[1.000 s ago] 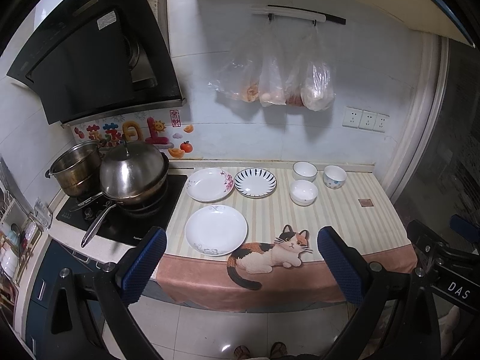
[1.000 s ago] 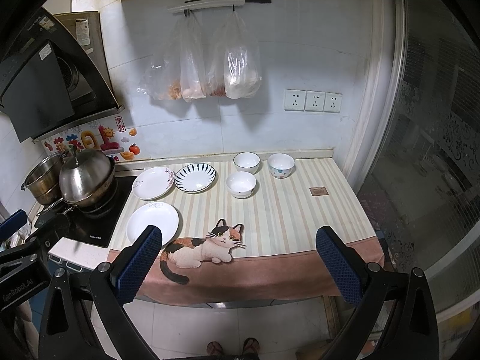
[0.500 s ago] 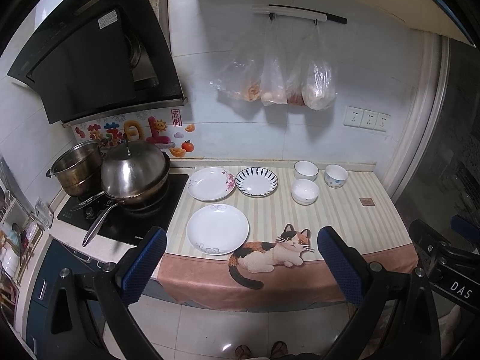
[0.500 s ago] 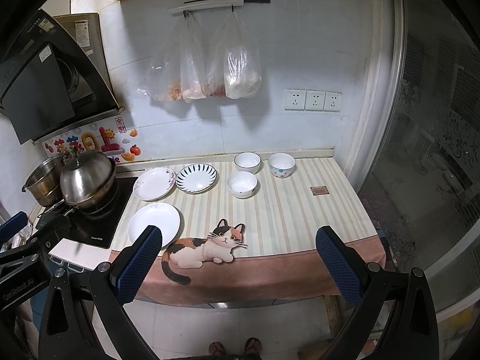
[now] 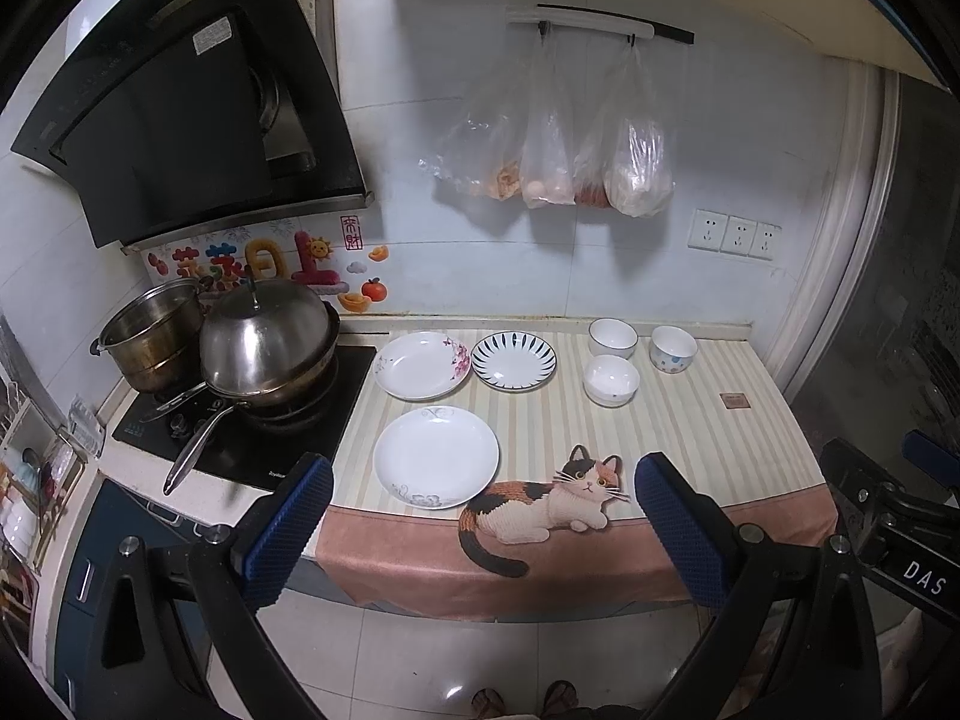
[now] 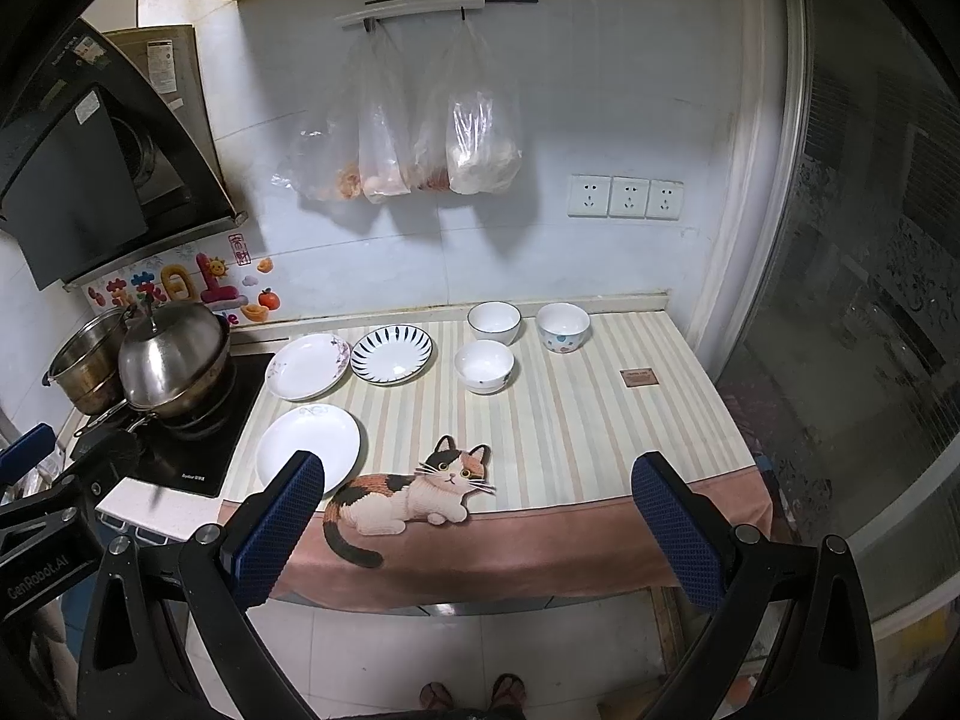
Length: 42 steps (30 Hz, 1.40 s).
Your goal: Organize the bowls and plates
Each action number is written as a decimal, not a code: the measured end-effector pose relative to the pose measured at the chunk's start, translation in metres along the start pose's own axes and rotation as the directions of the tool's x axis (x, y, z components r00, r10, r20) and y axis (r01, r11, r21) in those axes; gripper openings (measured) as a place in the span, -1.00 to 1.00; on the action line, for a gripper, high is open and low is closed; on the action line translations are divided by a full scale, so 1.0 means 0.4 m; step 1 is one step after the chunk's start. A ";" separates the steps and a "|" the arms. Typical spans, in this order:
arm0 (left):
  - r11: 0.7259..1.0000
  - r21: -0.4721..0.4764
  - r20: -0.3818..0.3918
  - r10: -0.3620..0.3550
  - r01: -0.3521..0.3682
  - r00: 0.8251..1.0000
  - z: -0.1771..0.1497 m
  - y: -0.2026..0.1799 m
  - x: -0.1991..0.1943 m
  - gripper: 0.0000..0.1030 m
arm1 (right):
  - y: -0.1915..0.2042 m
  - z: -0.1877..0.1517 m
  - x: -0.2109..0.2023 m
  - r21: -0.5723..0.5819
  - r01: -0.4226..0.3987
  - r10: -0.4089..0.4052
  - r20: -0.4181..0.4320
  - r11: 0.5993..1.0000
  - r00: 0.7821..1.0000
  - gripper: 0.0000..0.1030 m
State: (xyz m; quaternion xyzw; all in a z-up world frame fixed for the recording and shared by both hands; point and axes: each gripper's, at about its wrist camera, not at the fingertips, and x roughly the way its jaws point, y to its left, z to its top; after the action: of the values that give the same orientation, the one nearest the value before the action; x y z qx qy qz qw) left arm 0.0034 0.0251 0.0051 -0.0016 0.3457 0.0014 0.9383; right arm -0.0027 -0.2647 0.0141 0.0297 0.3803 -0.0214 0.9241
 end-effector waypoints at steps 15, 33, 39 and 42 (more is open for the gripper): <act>0.998 -0.003 -0.031 0.069 -0.069 0.997 0.002 0.083 0.188 1.00 | 0.028 -0.009 0.124 0.042 -0.083 0.084 -0.009 0.996 0.996 1.00; 0.968 -0.121 -0.493 0.133 -0.219 0.860 -0.110 0.363 0.983 1.00 | 0.255 -0.130 1.057 0.090 -0.359 0.356 -0.487 0.929 0.797 0.99; 0.959 -0.181 -0.621 0.060 -0.217 0.781 -0.178 0.437 1.176 0.96 | 0.366 -0.162 1.323 0.089 -0.432 0.395 -0.599 0.898 0.697 0.88; 0.961 -0.202 -0.662 0.010 -0.191 0.749 -0.204 0.454 1.236 0.86 | 0.409 -0.182 1.423 0.113 -0.455 0.415 -0.642 0.883 0.645 0.64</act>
State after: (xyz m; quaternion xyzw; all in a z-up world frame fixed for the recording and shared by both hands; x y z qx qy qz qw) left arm 0.3260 0.2072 -0.3783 -0.1047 0.6485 0.0962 0.7478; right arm 0.3605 -0.1061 -0.4321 0.0985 0.6582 0.2237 0.7121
